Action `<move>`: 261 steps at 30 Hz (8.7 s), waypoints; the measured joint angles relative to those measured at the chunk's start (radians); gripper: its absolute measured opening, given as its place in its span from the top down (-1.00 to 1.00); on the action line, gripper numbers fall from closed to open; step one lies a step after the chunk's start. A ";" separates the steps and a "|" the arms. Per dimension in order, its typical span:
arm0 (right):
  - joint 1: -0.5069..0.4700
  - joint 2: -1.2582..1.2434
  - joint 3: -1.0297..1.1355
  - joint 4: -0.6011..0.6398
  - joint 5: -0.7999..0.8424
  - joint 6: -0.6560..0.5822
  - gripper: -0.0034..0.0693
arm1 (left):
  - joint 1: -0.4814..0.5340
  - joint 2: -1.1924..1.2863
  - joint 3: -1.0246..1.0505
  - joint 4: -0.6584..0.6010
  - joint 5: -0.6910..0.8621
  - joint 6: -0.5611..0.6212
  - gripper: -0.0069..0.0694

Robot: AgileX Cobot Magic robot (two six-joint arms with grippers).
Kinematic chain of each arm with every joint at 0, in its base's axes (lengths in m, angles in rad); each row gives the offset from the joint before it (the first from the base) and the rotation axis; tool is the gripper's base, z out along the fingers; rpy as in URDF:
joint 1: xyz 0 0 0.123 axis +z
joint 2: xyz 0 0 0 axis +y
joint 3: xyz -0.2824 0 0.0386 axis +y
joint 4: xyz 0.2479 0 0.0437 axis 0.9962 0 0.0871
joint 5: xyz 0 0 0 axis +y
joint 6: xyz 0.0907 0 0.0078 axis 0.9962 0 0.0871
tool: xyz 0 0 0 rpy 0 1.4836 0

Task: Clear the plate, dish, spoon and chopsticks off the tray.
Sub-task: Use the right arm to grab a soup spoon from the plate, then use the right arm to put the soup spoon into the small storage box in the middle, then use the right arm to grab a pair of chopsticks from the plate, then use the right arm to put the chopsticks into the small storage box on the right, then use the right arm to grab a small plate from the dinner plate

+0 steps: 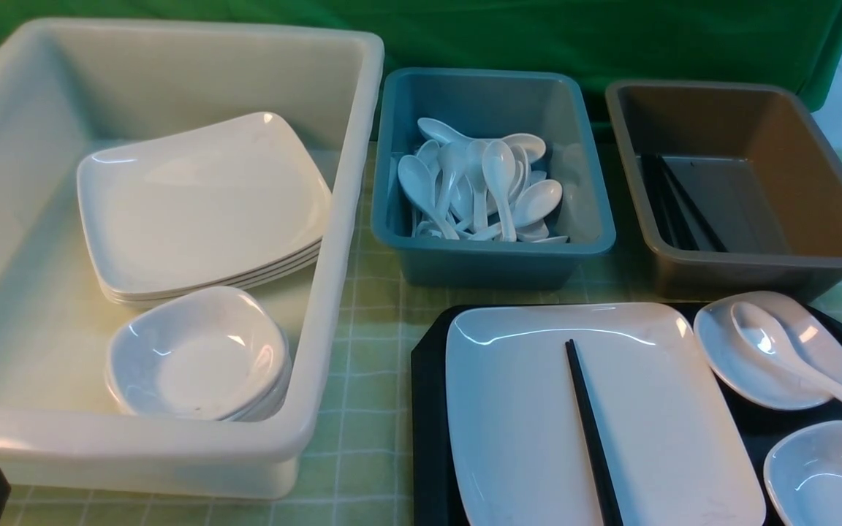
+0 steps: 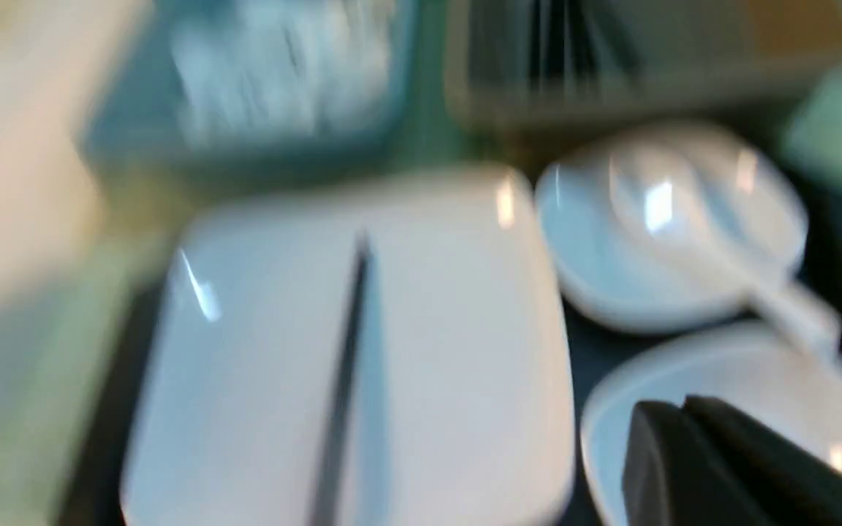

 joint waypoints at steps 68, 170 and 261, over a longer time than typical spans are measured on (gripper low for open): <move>-0.014 0.971 -0.386 -0.353 -0.077 -0.167 0.85 | 0.000 0.000 0.000 0.000 0.000 0.001 0.22; 0.607 0.937 -0.334 -0.148 0.046 0.205 0.61 | 0.000 -0.002 0.000 0.000 0.002 0.000 0.22; 0.147 0.702 0.036 -0.216 -0.064 -0.167 0.07 | 0.000 -0.002 0.000 0.000 0.002 0.000 0.22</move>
